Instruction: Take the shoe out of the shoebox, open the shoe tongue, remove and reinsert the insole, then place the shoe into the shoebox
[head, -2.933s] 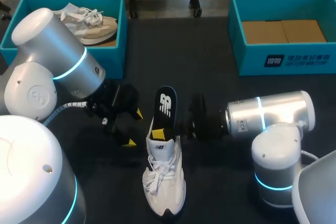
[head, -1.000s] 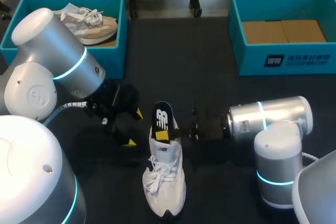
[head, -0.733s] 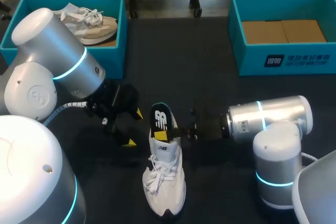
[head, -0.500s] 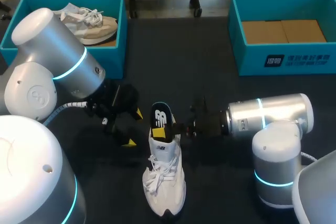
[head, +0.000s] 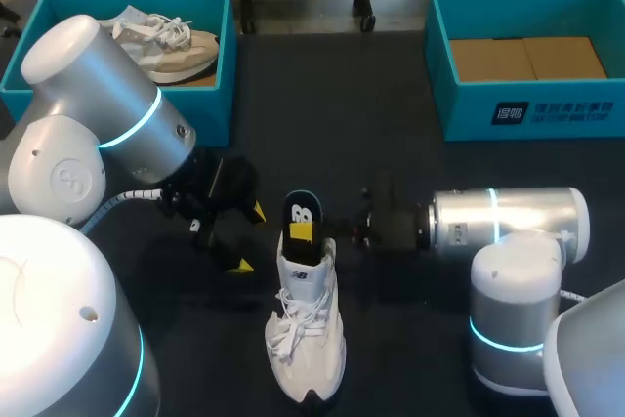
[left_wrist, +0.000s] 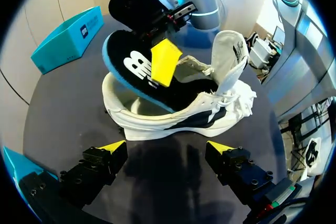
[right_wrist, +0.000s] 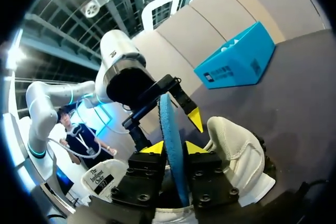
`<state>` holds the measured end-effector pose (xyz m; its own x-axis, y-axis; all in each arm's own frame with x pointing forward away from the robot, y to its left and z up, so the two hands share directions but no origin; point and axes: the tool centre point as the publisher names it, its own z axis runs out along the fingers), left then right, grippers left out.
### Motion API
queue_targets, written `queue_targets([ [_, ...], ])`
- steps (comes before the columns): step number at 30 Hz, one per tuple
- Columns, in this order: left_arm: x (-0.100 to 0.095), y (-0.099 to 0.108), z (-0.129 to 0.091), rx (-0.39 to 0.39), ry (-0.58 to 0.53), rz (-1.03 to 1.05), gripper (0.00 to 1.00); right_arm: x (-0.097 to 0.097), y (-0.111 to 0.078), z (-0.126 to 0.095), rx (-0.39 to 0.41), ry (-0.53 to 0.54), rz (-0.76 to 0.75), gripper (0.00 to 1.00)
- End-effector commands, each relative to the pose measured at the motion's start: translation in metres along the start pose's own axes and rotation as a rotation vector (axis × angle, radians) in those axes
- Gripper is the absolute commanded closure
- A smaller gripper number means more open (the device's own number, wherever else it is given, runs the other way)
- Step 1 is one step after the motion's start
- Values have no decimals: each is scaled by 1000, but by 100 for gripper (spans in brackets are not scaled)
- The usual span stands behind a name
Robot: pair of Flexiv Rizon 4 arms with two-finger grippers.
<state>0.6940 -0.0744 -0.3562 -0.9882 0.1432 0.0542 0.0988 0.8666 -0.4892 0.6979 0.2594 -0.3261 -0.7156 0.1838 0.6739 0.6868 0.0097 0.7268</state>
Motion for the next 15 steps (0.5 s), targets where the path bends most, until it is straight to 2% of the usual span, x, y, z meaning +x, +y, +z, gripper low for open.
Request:
queue_targets([
  [1,2,1,-1,2,-3,2,0,-4,-3,2,-20,10,9,100],
  [8,2,1,-1,2,-3,2,0,-3,-11,4,8,0,36,100],
  [15,2,1,-1,2,-3,2,0,2,-29,4,53,-29,97,100],
])
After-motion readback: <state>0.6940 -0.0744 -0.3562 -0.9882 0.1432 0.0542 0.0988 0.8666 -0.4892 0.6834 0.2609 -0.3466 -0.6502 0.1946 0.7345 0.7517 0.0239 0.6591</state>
